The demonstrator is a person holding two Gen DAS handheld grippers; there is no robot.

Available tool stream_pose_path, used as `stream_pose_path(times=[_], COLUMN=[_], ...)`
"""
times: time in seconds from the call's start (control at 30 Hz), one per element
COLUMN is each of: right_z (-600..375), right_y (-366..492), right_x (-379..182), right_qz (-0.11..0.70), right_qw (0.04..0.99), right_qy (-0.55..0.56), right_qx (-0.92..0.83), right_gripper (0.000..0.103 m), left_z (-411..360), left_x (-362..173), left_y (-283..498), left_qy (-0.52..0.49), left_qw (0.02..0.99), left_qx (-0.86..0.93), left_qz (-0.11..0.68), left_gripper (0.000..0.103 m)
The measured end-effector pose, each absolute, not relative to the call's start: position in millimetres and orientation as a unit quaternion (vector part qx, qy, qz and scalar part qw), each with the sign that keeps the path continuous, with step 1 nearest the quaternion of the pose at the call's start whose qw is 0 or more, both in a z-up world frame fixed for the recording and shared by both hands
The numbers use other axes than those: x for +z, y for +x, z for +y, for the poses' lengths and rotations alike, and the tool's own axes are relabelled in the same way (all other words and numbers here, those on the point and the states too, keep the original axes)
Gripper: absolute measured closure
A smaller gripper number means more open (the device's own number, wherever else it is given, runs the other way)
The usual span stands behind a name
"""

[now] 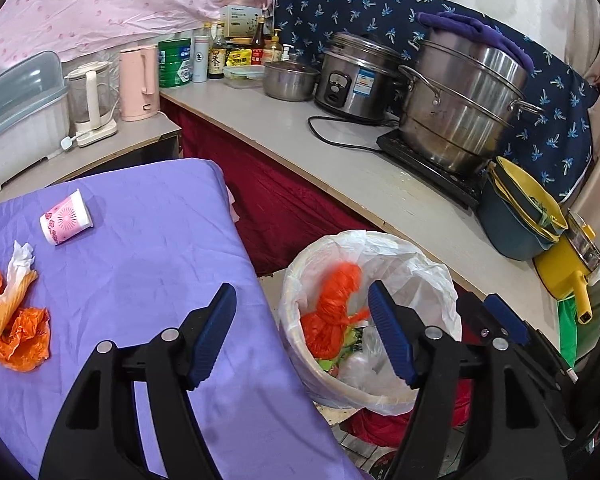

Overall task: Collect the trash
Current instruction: 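Open both grippers over the bin and move both tools back over the table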

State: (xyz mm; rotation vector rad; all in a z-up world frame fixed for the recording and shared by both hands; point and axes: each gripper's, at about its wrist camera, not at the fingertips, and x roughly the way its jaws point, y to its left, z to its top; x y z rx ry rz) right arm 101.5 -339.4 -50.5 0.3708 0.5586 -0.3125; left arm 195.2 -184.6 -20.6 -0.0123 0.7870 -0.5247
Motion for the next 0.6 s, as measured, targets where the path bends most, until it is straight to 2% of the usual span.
stream_pose_path(times=[0.37,0.6], right_z=[-304.6,-266.1], right_y=[99.4,104.8], right_x=[-31.4,-21.5], right_qz=[0.263,0.265], right_qw=[0.941,0.946], right_qy=[0.172,0.158], right_qx=[-0.127,-0.097], right_gripper=[0.048,0.048], left_z=[-145.8,-99.4], left_x=[-12.7,-7.9], left_y=[186.5,186.7], left_qy=[-0.018,-0.037], left_qw=[0.901,0.91], left_qx=[-0.23,-0.198], left_qz=[0.368,0.363], left_gripper=[0.035,0.035])
